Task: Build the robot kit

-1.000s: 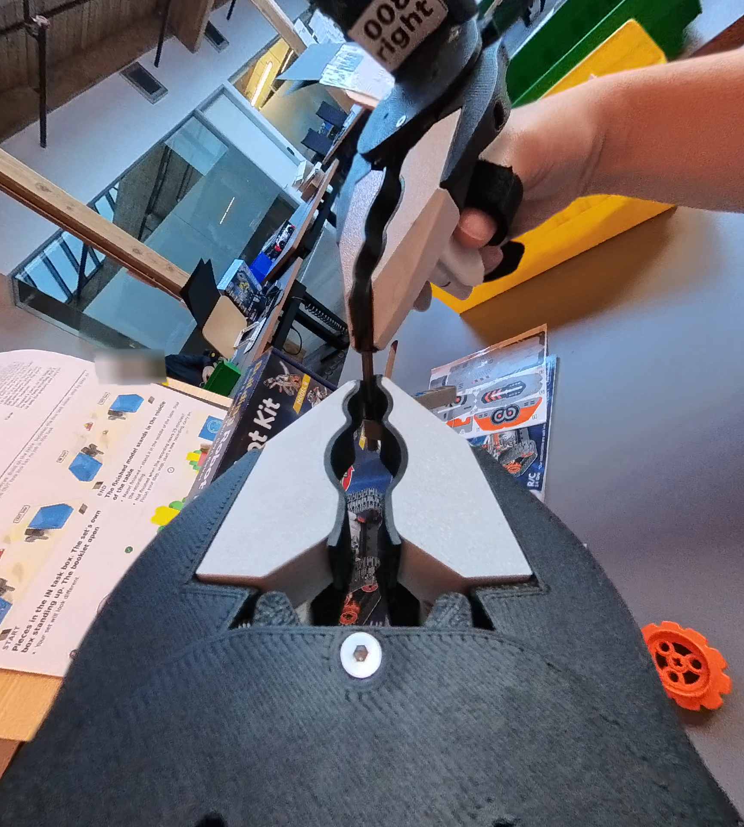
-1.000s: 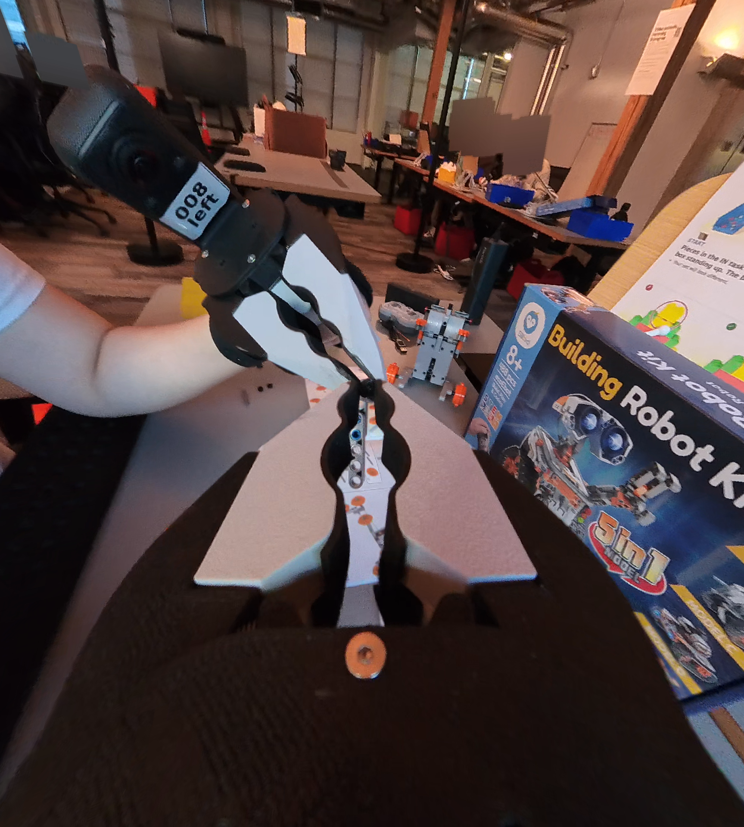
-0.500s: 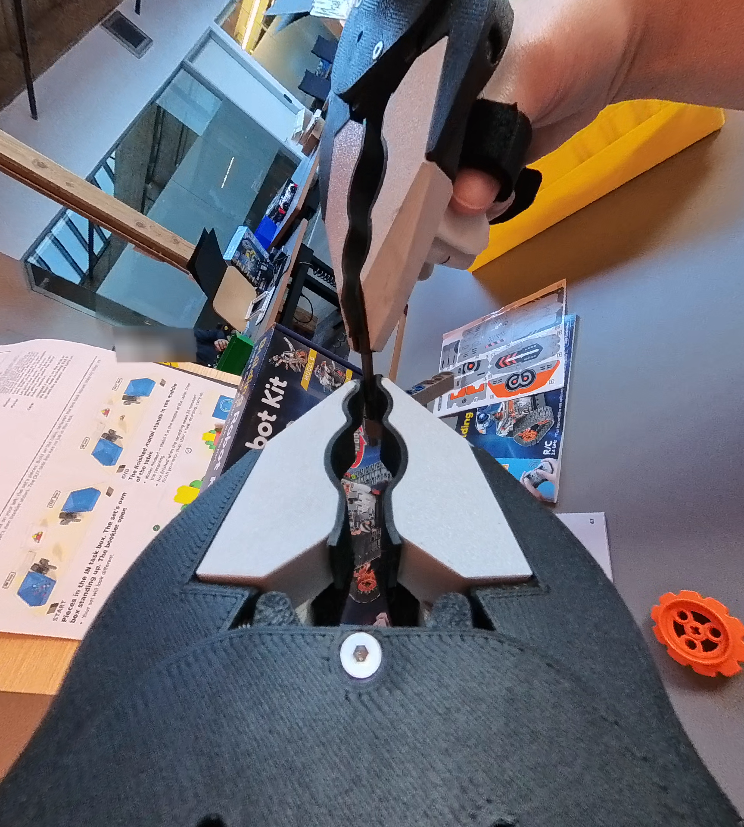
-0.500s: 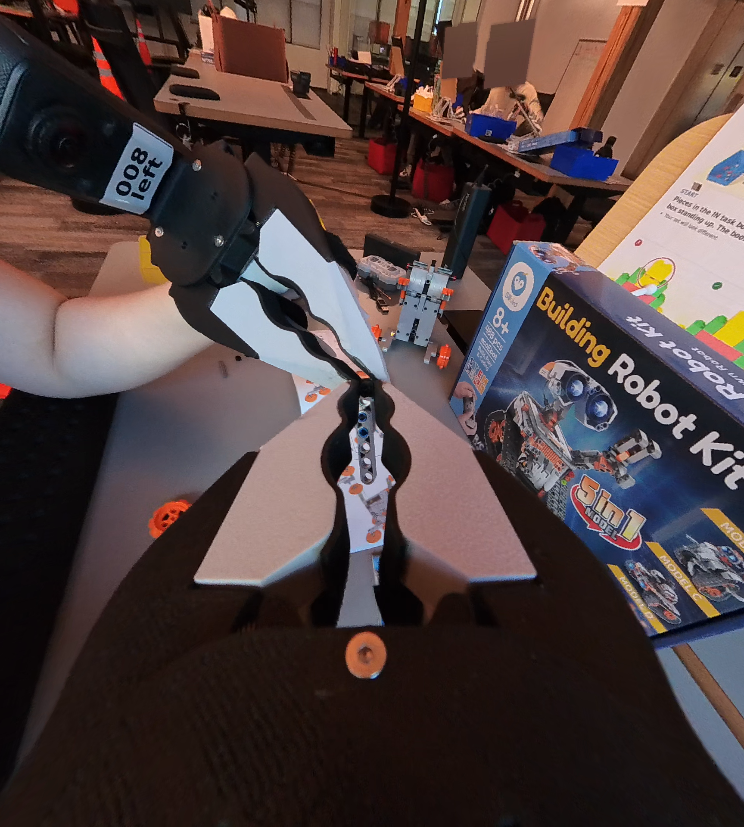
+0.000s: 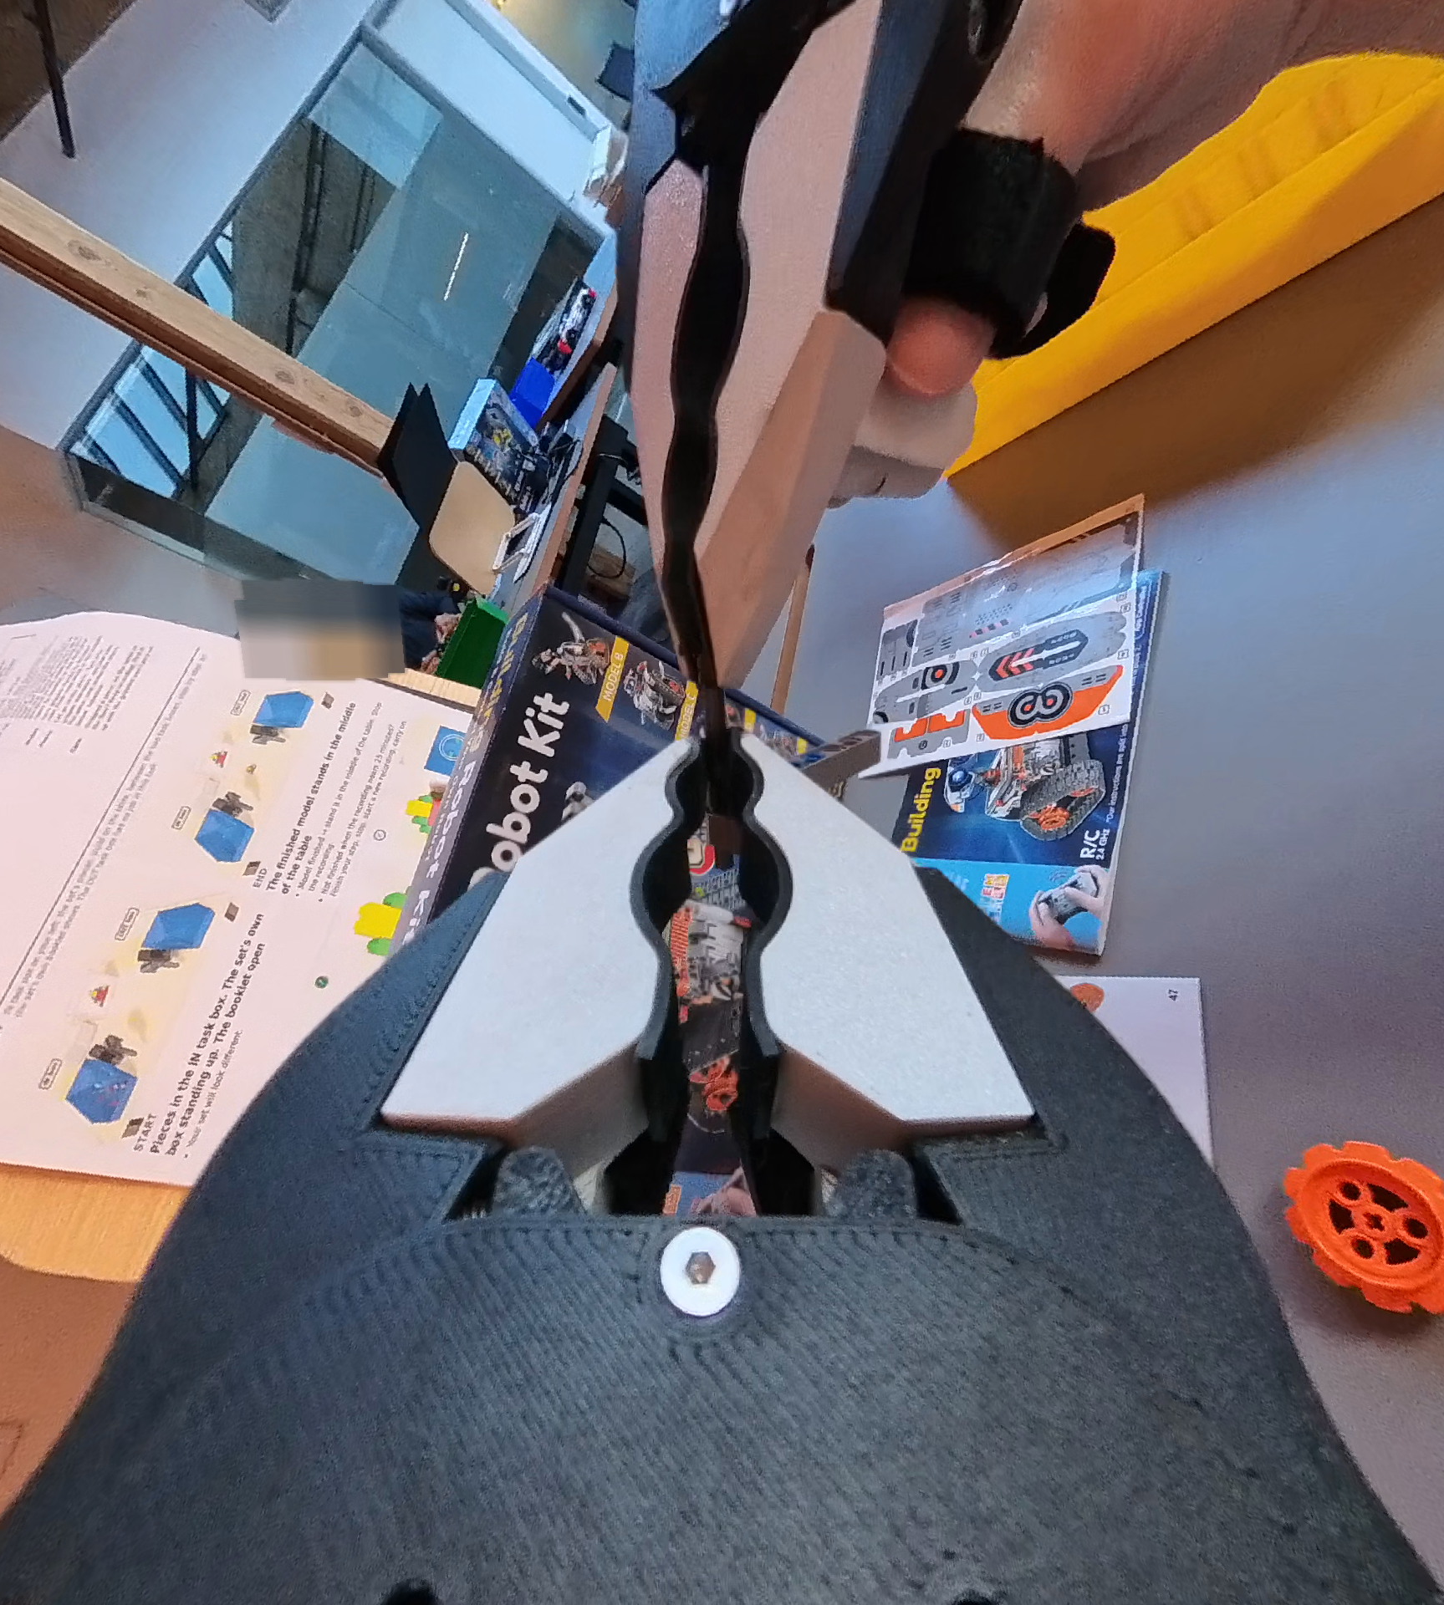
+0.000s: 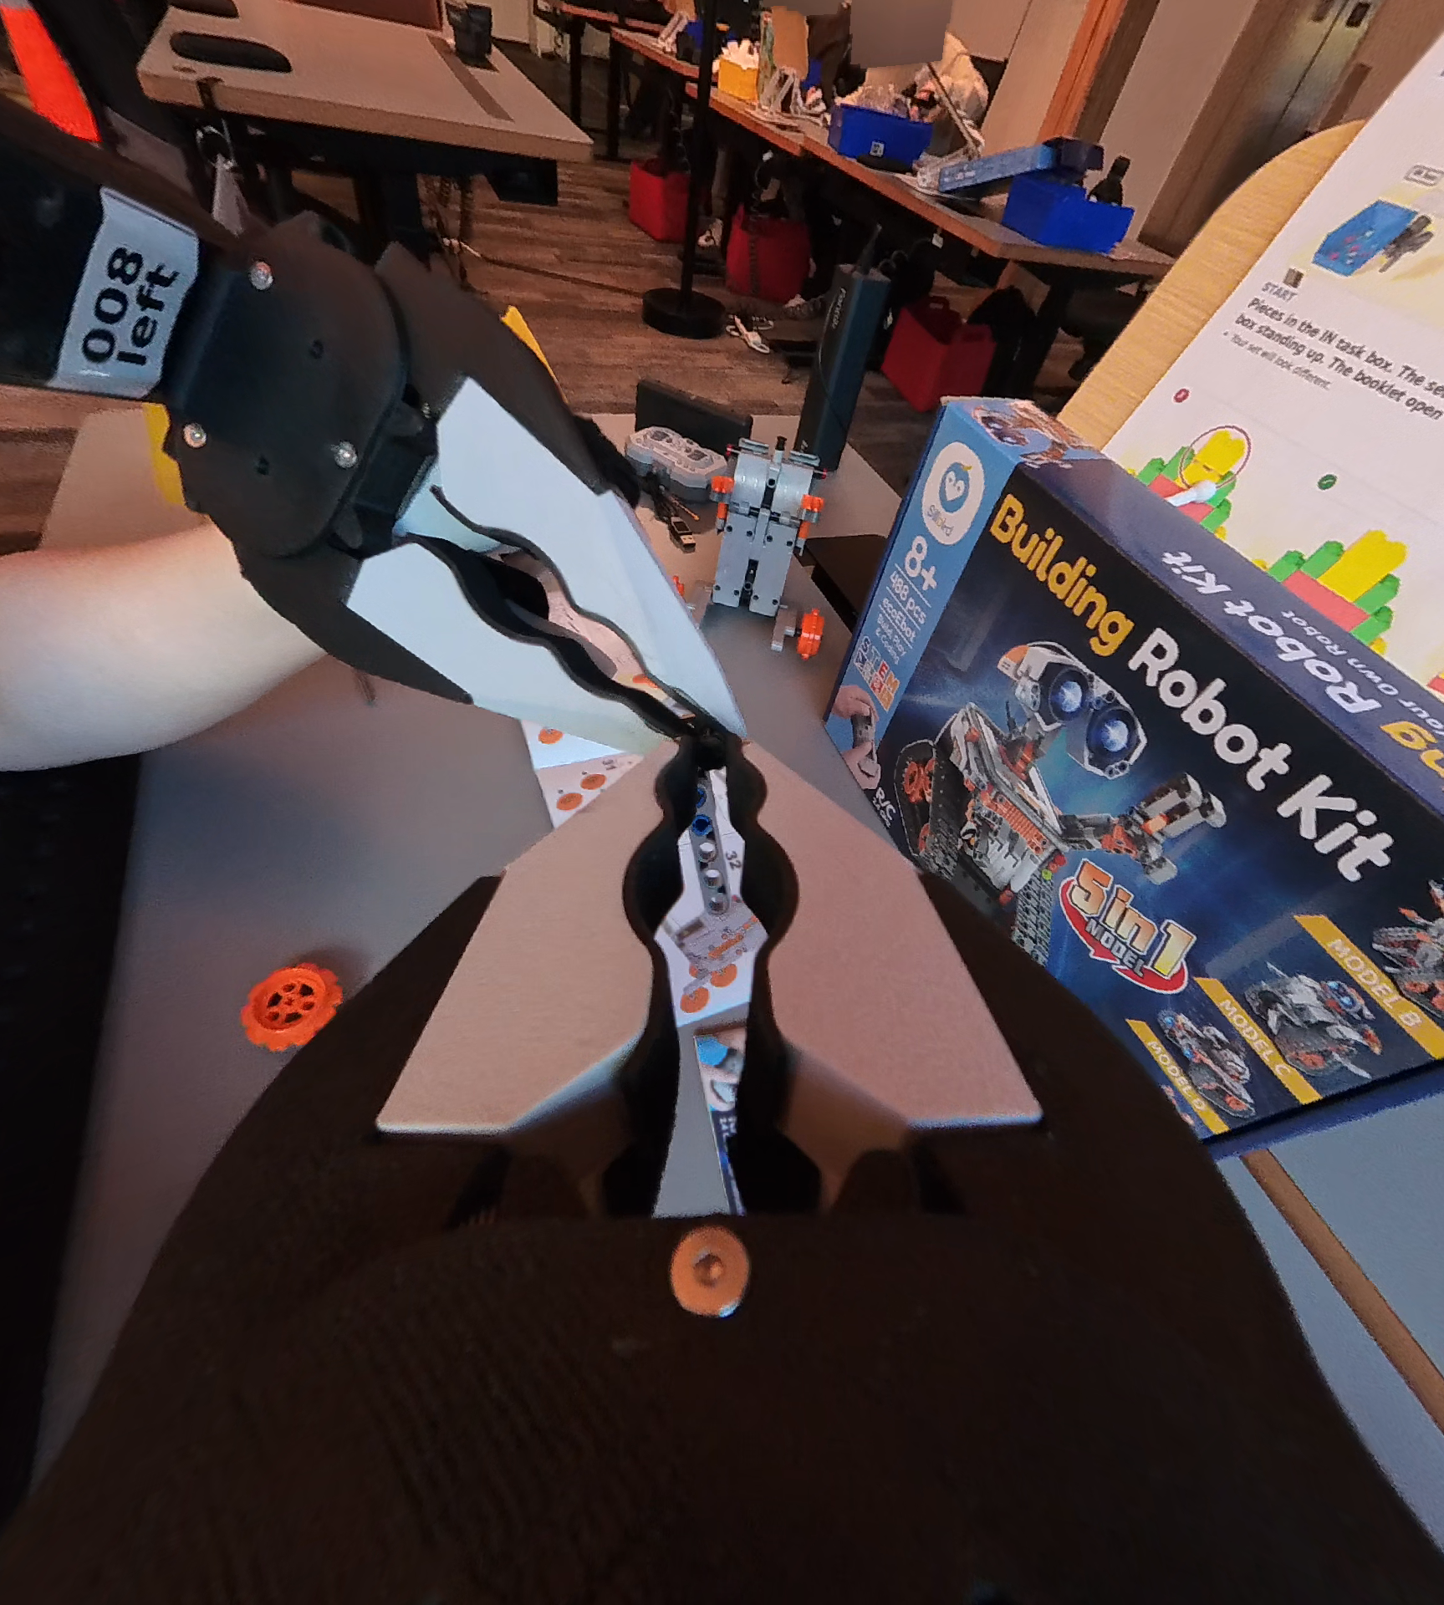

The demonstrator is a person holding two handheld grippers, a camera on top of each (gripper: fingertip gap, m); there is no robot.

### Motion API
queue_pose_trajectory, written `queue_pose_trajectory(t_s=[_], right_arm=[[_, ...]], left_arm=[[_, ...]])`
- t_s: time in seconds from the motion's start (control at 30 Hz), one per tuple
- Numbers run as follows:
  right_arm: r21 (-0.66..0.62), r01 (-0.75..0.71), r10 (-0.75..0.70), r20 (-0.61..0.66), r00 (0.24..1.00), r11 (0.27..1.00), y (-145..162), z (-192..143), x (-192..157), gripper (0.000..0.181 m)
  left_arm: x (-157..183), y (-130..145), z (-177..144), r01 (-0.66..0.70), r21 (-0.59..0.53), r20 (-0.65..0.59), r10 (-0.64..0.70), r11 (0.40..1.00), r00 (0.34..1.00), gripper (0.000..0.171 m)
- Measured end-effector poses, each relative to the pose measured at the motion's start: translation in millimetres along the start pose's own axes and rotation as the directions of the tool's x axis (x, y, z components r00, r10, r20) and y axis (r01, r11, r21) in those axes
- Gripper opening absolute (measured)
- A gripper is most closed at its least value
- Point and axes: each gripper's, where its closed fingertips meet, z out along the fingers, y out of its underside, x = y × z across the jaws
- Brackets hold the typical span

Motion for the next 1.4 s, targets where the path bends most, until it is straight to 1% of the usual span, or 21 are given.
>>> queue_pose_trajectory(t_s=[0.37, 0.53, 0.63, 0.7, 0.77, 0.83, 1.03, 1.17, 1.4], right_arm=[[-0.012, 0.071, -0.072, -0.041, 0.997, 0.997, -1.6, 1.9, 0.2, 0.005], [-0.023, 0.045, -0.047, -0.083, 0.995, 0.999, -3.6, 5.0, 5.5, 0.005], [-0.009, 0.0, -0.001, -0.094, 0.996, 1.0, -6.1, 7.2, 8.7, 0.005], [0.002, 0.004, -0.004, -0.096, 0.995, 1.0, -7.5, 8.3, 8.9, 0.005], [0.009, 0.034, -0.033, -0.093, 0.995, 0.999, -7.6, 8.1, 7.8, 0.005], [0.009, 0.026, -0.025, -0.085, 0.996, 1.0, -6.6, 6.6, 7.8, 0.005], [-0.034, 0.011, -0.014, -0.092, 0.996, 0.999, 1.4, 4.2, 10.2, 0.005], [-0.03, 0.007, -0.01, -0.093, 0.996, 1.0, 0.7, 4.0, 10.6, 0.005], [-0.051, -0.027, 0.022, -0.096, 0.995, 0.998, 6.2, 7.4, 13.2, 0.005]], left_arm=[[-2.0, 2.0, -0.3, 0.007, -0.006, 0.006, -0.006, 1.0, 1.0, 0.0], [-7.5, 6.0, 1.6, -0.006, -0.042, 0.052, 0.008, 0.999, 0.999, 0.0], [-12.2, 8.3, 1.8, -0.027, -0.071, 0.091, 0.033, 0.997, 0.995, 0.0], [-14.0, 9.1, 1.4, -0.03, -0.076, 0.105, 0.038, 0.997, 0.994, 0.0], [-13.6, 9.0, 1.1, -0.019, -0.066, 0.097, 0.025, 0.998, 0.995, 0.0], [-12.4, 8.0, 1.8, -0.014, -0.059, 0.09, 0.019, 0.998, 0.996, 0.0], [-7.4, 9.3, 9.1, -0.036, -0.092, 0.103, 0.045, 0.995, 0.994, 0.0], [-7.4, 8.7, 9.6, 0.007, -0.064, 0.09, -0.001, 0.998, 0.996, 0.0], [-4.9, 14.1, 13.6, 0.037, -0.07, 0.075, -0.032, 0.997, 0.997, 0.0]])
